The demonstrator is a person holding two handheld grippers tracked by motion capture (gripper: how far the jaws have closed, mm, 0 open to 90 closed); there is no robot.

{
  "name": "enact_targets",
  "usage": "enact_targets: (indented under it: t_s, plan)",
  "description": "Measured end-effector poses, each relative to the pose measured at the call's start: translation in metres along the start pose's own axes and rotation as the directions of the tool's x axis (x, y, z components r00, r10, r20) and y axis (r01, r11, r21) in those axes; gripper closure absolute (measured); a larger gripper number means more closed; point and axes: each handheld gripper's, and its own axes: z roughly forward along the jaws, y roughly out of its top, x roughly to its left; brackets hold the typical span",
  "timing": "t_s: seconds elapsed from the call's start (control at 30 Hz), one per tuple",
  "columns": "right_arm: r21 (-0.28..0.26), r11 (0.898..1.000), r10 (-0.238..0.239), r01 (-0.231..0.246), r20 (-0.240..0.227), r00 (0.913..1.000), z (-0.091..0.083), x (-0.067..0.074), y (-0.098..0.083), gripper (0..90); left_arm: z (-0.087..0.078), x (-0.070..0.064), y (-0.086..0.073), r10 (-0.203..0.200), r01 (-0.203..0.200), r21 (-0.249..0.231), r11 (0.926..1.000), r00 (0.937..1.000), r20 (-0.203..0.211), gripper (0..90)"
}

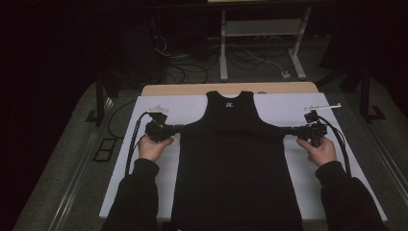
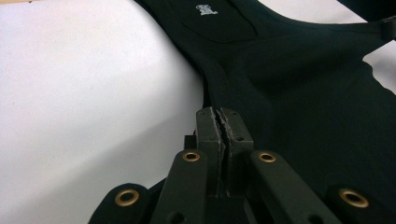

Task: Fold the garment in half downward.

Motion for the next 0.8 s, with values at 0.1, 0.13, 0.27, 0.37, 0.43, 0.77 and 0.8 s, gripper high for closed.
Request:
enact_targets:
  t_s: [0.1,0.13,0.27,0.37,0.43,0.77,0.8]
  plan:
    - [-0.003,1.000,-0.001,0.001,-0.002,1.0000,-0.001,0.002,-0.001,81.9,-0.001,-0.001,-0.001,-0.004,0.004,-0.002,1.0000,1.0000,0.002,86.5]
    - [-0.006,1.000,0.000,0.000,-0.003,1.0000,-0.002,0.003,-0.002,81.5,-0.002,-0.001,-0.001,-0.004,0.004,0.001,1.0000,1.0000,0.004,86.5]
    - [-0.008,1.000,0.003,-0.003,-0.009,1.0000,-0.004,0.004,-0.004,81.4,-0.003,-0.003,-0.001,-0.010,0.010,0.000,1.0000,0.9998,0.018,86.5]
    - [-0.003,1.000,0.001,-0.001,-0.008,1.0000,-0.004,0.006,-0.005,81.4,-0.004,-0.005,0.000,0.001,-0.001,-0.001,1.0000,0.9997,0.023,86.4]
    - [-0.002,1.000,0.000,0.000,-0.012,0.9999,-0.005,0.007,-0.006,81.4,-0.004,-0.007,-0.001,0.000,0.000,-0.002,1.0000,0.9997,0.024,86.4]
    - [-0.008,1.000,-0.002,0.002,-0.016,0.9999,-0.011,0.014,-0.011,81.4,-0.009,-0.007,-0.007,-0.020,0.020,-0.001,0.9998,0.9994,0.028,86.4]
    - [-0.007,1.000,0.000,-0.001,-0.020,0.9998,-0.012,0.014,-0.012,81.4,-0.010,-0.008,-0.007,-0.021,0.021,0.000,0.9998,0.9994,0.028,86.4]
